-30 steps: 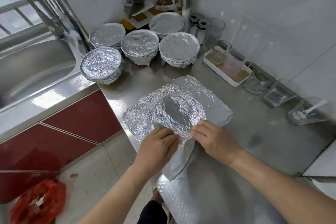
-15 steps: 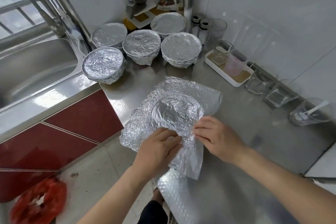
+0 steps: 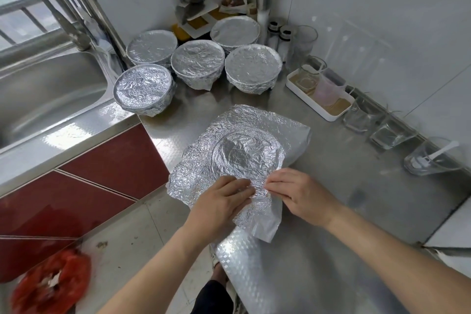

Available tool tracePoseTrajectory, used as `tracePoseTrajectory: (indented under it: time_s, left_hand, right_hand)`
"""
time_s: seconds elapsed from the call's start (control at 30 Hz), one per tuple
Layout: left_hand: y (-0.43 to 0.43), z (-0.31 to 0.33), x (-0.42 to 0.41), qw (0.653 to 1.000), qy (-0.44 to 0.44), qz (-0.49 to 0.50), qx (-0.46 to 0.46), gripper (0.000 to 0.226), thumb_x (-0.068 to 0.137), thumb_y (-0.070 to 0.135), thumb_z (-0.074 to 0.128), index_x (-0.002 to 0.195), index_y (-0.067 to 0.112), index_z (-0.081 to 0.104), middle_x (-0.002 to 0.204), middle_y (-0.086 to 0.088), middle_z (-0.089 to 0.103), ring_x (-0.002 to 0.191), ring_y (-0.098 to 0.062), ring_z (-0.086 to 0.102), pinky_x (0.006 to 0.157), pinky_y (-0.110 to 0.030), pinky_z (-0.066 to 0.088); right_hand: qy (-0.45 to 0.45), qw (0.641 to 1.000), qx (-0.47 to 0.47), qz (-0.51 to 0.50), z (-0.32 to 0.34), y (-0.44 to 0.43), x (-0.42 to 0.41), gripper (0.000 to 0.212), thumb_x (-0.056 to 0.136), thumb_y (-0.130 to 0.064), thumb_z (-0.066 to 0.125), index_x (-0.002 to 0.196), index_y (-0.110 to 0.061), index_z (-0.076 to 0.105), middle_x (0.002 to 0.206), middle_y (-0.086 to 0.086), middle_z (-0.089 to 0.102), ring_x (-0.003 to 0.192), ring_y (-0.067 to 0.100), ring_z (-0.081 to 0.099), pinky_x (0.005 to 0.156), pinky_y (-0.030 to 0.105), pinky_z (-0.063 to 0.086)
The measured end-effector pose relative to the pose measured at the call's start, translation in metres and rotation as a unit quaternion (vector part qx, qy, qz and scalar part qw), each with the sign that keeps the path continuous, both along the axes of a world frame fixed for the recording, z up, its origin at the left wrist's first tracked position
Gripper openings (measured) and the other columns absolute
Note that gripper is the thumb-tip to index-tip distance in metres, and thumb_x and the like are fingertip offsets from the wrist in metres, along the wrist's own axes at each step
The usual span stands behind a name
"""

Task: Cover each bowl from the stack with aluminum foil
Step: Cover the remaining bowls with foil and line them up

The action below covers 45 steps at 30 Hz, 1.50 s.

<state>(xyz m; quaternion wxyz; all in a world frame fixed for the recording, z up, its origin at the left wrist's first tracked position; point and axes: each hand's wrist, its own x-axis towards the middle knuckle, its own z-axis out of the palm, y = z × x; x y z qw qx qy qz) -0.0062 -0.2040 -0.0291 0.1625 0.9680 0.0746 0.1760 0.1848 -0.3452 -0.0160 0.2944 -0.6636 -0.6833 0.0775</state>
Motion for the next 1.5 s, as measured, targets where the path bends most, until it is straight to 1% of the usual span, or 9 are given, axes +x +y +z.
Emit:
tracePoseTrajectory:
  time_s: [0.13, 0.27, 0.53, 0.63, 0.8, 0.9, 1.13, 1.33, 1.5]
  left_hand:
    - [-0.003, 0.004, 0.001, 1.000, 0.009, 0.011, 0.008, 0.032, 0.098, 0.033, 0.050, 0.116, 0.017, 0.072, 0.120, 0.002, 0.066, 0.106, -0.020, 0.056, 0.087, -0.028, 0.050]
    - [-0.016, 0.011, 0.009, 0.999, -0.003, 0.040, 0.008, 0.026, 0.096, 0.036, 0.058, 0.104, 0.017, 0.073, 0.098, 0.002, 0.063, 0.088, -0.018, 0.056, 0.070, -0.027, 0.047]
    - [-0.021, 0.003, 0.023, 0.998, -0.007, 0.055, 0.040, 0.007, 0.086, 0.021, 0.071, 0.079, 0.019, 0.072, 0.071, 0.006, 0.056, 0.065, -0.016, 0.050, 0.054, -0.032, 0.047]
    - [-0.019, 0.003, 0.022, 0.998, -0.002, 0.041, 0.046, 0.007, 0.086, 0.019, 0.071, 0.079, 0.018, 0.072, 0.071, 0.005, 0.054, 0.065, -0.017, 0.049, 0.054, -0.032, 0.046]
    - [-0.021, 0.011, 0.022, 0.998, -0.014, 0.052, 0.037, 0.014, 0.090, 0.024, 0.064, 0.084, 0.014, 0.072, 0.074, 0.002, 0.057, 0.069, -0.020, 0.051, 0.062, -0.032, 0.046]
    - [-0.019, 0.012, 0.012, 0.997, -0.021, 0.078, 0.012, 0.020, 0.093, 0.028, 0.060, 0.088, 0.014, 0.073, 0.078, 0.002, 0.061, 0.072, -0.020, 0.052, 0.064, -0.033, 0.046]
    - [-0.013, 0.011, 0.003, 0.997, -0.006, 0.076, 0.009, 0.014, 0.090, 0.029, 0.065, 0.085, 0.020, 0.075, 0.080, 0.007, 0.062, 0.073, -0.016, 0.052, 0.061, -0.031, 0.048]
    - [-0.013, 0.008, 0.011, 0.998, 0.004, 0.032, 0.048, 0.014, 0.087, 0.020, 0.067, 0.074, 0.017, 0.069, 0.072, 0.004, 0.058, 0.066, -0.016, 0.049, 0.060, -0.030, 0.044]
    - [-0.042, 0.010, 0.030, 0.995, 0.012, 0.096, 0.015, 0.014, 0.079, 0.019, 0.069, 0.067, 0.018, 0.061, 0.068, 0.003, 0.053, 0.062, -0.018, 0.048, 0.053, -0.032, 0.042]
  right_hand:
    - [-0.025, 1.000, 0.003, 0.014, -0.003, 0.005, 0.006, 0.015, 0.087, -0.012, 0.063, 0.094, -0.006, 0.075, 0.097, 0.004, 0.070, 0.091, 0.022, 0.064, 0.085, 0.031, 0.052]
    - [-0.068, 0.997, 0.005, 0.020, -0.006, 0.008, 0.009, 0.023, 0.073, 0.007, 0.077, 0.091, -0.006, 0.072, 0.094, 0.006, 0.067, 0.089, 0.024, 0.063, 0.081, 0.033, 0.054]
    - [-0.157, 0.987, 0.012, 0.040, 0.000, 0.014, 0.008, 0.017, 0.081, 0.004, 0.051, 0.080, -0.007, 0.064, 0.083, 0.007, 0.058, 0.081, 0.023, 0.056, 0.069, 0.030, 0.052]
    - [-0.162, 0.986, 0.007, 0.045, 0.001, 0.014, 0.007, 0.022, 0.083, 0.002, 0.043, 0.077, -0.007, 0.063, 0.081, 0.007, 0.057, 0.080, 0.024, 0.057, 0.066, 0.032, 0.053]
    - [-0.088, 0.995, -0.040, 0.001, 0.007, 0.012, 0.008, 0.017, 0.080, -0.007, 0.073, 0.097, -0.010, 0.070, 0.104, 0.005, 0.062, 0.105, 0.024, 0.056, 0.085, 0.034, 0.054]
    - [-0.051, 0.998, -0.033, -0.014, 0.017, 0.007, -0.002, 0.018, 0.080, -0.014, 0.076, 0.098, -0.013, 0.072, 0.106, 0.003, 0.063, 0.101, 0.023, 0.057, 0.083, 0.029, 0.052]
    - [-0.097, 0.995, -0.027, 0.000, -0.004, 0.014, -0.019, 0.014, 0.074, -0.006, 0.078, 0.083, -0.012, 0.070, 0.087, 0.001, 0.062, 0.085, 0.020, 0.055, 0.067, 0.032, 0.053]
    - [-0.163, 0.986, -0.020, 0.011, -0.005, 0.018, -0.014, 0.016, 0.075, 0.002, 0.053, 0.073, -0.013, 0.060, 0.077, 0.003, 0.055, 0.075, 0.022, 0.052, 0.069, 0.027, 0.045]
    - [-0.200, 0.977, -0.020, 0.064, 0.005, 0.012, 0.012, 0.020, 0.070, 0.004, 0.069, 0.073, -0.012, 0.058, 0.077, 0.004, 0.053, 0.074, 0.021, 0.050, 0.064, 0.028, 0.045]
